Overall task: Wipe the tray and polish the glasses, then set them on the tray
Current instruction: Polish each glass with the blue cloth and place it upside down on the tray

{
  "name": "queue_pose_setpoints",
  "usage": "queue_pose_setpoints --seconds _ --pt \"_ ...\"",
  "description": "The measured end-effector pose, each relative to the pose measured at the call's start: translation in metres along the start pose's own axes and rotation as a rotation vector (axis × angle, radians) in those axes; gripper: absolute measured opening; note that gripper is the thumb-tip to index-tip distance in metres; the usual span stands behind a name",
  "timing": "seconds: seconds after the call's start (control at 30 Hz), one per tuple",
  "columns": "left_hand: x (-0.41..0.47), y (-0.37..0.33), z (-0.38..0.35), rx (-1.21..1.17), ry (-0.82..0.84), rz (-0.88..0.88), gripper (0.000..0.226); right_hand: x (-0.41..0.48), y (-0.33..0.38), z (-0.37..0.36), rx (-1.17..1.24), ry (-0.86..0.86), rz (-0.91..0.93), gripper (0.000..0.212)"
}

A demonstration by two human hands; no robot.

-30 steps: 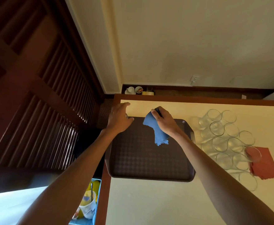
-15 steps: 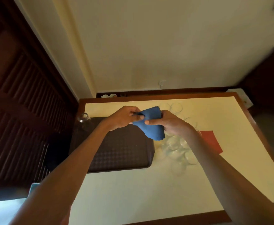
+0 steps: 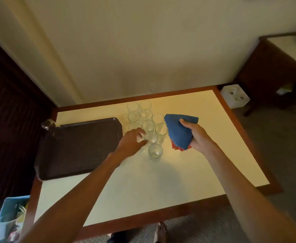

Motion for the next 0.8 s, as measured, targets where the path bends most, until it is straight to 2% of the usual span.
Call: queue_pose_setpoints --seconds 0.03,0.1,0.17,0.27,0.33,0.4,0.53,0.63,0.8 --pt "-0.001 -0.006 -0.018 0.127 0.073 -0.038 0.051 -0.002 -0.001 0.01 0.049 -0.004 0.024 0.049" --pt "0.0 -0.017 -0.046 0.401 0.188 -0.117 0.082 -0.008 -0.003 0.019 0.134 -0.006 0.057 0.035" --pt "0.003 -0.025 -0.065 0.631 0.268 -0.189 0.101 -0.008 -0.008 0.026 0.165 0.001 0.06 0.024" --pt "0.009 -0.026 -0.082 0.859 0.317 -0.188 0.108 -0.003 -0.023 0.032 0.174 -0.019 0.024 0.04" --pt "0.012 -0.027 -0.087 0.92 0.293 -0.163 0.105 0.002 -0.034 0.037 0.213 -0.018 0.001 0.049" --pt "0.014 -0.029 -0.092 0.946 0.271 -0.167 0.096 0.004 -0.042 0.039 0.242 -0.015 -0.013 0.049" --pt "0.018 -0.029 -0.095 0.911 0.262 -0.223 0.085 0.005 -0.05 0.044 0.27 -0.055 -0.032 0.052" --pt "0.015 -0.038 -0.086 0.759 0.247 -0.238 0.087 0.008 -0.052 0.05 0.244 -0.063 -0.027 0.06" --pt "0.0 -0.054 -0.032 0.102 0.166 -0.045 0.078 0.005 -0.025 0.016 0.031 -0.052 -0.006 0.048"
Point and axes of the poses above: each hand's wrist, its own x-axis towards the middle knuckle, its own z-axis out of the back of the hand, y = z × x, the point moved 3 cm from there along x, towards the middle knuckle, and after that the axes turned 4 degrees about -z, right-handed, at the moved point
